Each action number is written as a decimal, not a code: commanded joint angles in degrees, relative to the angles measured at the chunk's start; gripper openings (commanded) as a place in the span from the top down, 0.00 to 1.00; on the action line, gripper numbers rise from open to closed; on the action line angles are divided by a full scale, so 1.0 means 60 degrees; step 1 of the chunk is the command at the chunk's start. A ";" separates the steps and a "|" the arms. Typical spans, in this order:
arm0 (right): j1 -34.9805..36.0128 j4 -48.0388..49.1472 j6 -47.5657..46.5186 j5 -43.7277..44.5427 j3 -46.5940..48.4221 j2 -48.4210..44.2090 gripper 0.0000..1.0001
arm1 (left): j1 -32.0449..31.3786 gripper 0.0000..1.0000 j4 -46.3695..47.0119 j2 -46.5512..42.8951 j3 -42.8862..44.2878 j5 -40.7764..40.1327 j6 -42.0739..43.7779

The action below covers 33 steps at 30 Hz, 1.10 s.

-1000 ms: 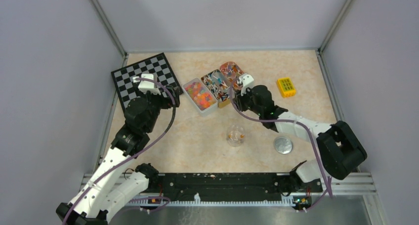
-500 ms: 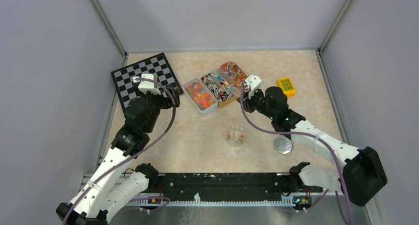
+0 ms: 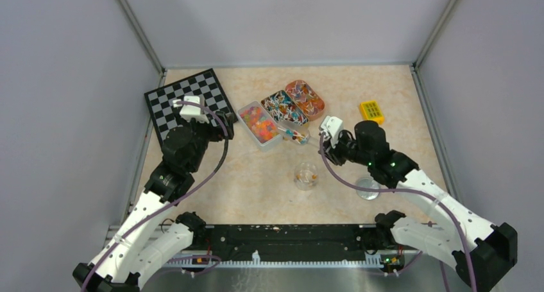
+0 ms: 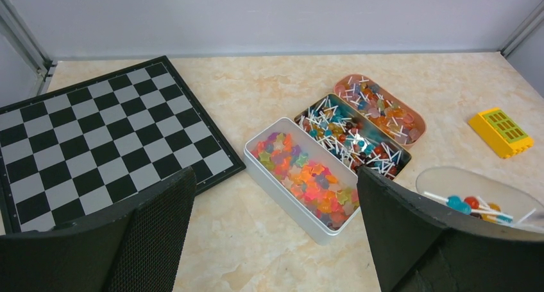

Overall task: Pack the candies
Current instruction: Place the fake candies in the packing bottle.

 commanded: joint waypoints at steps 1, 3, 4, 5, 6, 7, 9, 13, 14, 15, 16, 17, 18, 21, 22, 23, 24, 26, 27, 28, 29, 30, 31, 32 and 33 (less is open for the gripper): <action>-0.0082 -0.1697 -0.1019 -0.0345 0.0661 -0.0308 1.00 | -0.0045 0.01 0.0561 -0.0054 -0.0019 0.0077 -0.0098; -0.0081 -0.2224 -0.1473 -0.0369 0.0560 -0.0543 1.00 | -0.0070 0.01 0.0564 -0.0061 -0.0025 0.0071 -0.0098; -0.0081 -0.2442 -0.1617 -0.0350 0.0502 -0.0657 1.00 | -0.0086 0.01 0.0564 -0.0047 -0.0021 0.0075 -0.0098; -0.0081 -0.2703 -0.1754 -0.0353 0.0468 -0.0772 1.00 | -0.0091 0.01 0.0550 -0.0053 -0.0028 0.0074 -0.0098; -0.0081 -0.3024 -0.1844 -0.0362 0.0458 -0.0876 1.00 | -0.0086 0.01 0.0548 -0.0053 -0.0023 0.0072 -0.0090; -0.0081 -0.3258 -0.1920 -0.0380 0.0449 -0.0998 1.00 | -0.0093 0.01 0.0549 -0.0070 -0.0028 0.0061 -0.0084; -0.0082 -0.3691 -0.2057 -0.0329 0.0456 -0.1287 1.00 | -0.0117 0.01 0.0550 -0.0083 -0.0028 0.0002 -0.0079; -0.0083 -0.4726 -0.2665 -0.0146 0.0514 -0.1779 1.00 | -0.0109 0.01 0.0564 -0.0090 -0.0029 -0.0027 -0.0068; -0.0081 -0.4948 -0.2760 -0.0148 0.0546 -0.1859 1.00 | -0.0116 0.01 0.0553 -0.0084 -0.0016 -0.0030 -0.0072; -0.0081 -0.5141 -0.2813 -0.0150 0.0588 -0.1931 1.00 | -0.0122 0.01 0.0548 -0.0072 -0.0021 -0.0029 -0.0069; -0.0081 -0.5342 -0.2839 -0.0112 0.0652 -0.1980 1.00 | -0.0134 0.01 0.0537 -0.0076 -0.0028 -0.0034 -0.0065; -0.0090 -0.5534 -0.2879 -0.0057 0.0712 -0.2006 1.00 | -0.0125 0.01 0.0548 -0.0069 -0.0023 -0.0040 -0.0068; -0.0090 -0.5745 -0.2935 0.0048 0.0774 -0.2024 1.00 | -0.0123 0.01 0.0546 -0.0065 -0.0028 -0.0041 -0.0068; -0.0089 -0.6275 -0.3136 0.0325 0.0946 -0.2021 1.00 | -0.0130 0.01 0.0563 -0.0055 -0.0034 -0.0044 -0.0069; -0.0082 -0.6401 -0.3173 0.0343 0.1008 -0.2046 1.00 | -0.0126 0.01 0.0564 -0.0041 -0.0043 -0.0023 -0.0068; -0.0087 -0.6514 -0.3197 0.0344 0.1067 -0.2040 1.00 | -0.0146 0.01 0.0557 -0.0037 -0.0030 -0.0006 -0.0068; -0.0082 -0.6598 -0.3208 0.0366 0.1128 -0.2027 1.00 | -0.0144 0.01 0.0564 -0.0018 -0.0042 -0.0015 -0.0068; -0.0082 -0.6758 -0.3247 0.0469 0.1200 -0.2027 1.00 | -0.0140 0.01 0.0562 -0.0024 -0.0026 -0.0014 -0.0068; -0.0081 -0.6828 -0.3265 0.0522 0.1230 -0.2016 1.00 | -0.0149 0.01 0.0564 -0.0024 -0.0032 -0.0003 -0.0076; -0.0083 -0.6906 -0.3287 0.0560 0.1232 -0.2003 1.00 | -0.0138 0.01 0.0557 -0.0024 -0.0040 -0.0009 -0.0069; -0.0087 -0.6962 -0.3316 0.0567 0.1231 -0.1996 1.00 | -0.0140 0.01 0.0563 -0.0024 -0.0039 -0.0013 -0.0068; -0.0071 -0.7031 -0.3362 0.0549 0.1244 -0.1984 1.00 | -0.0142 0.01 0.0564 -0.0024 -0.0043 -0.0012 -0.0068; -0.0067 -0.7084 -0.3364 0.0536 0.1276 -0.1970 1.00 | -0.0142 0.01 0.0564 -0.0017 -0.0041 -0.0016 -0.0068; -0.0067 -0.7114 -0.3370 0.0556 0.1319 -0.1961 1.00 | -0.0140 0.01 0.0562 -0.0023 -0.0039 -0.0014 -0.0068; -0.0074 -0.7145 -0.3374 0.0610 0.1352 -0.1929 1.00 | -0.0146 0.01 0.0557 -0.0026 -0.0034 -0.0010 -0.0076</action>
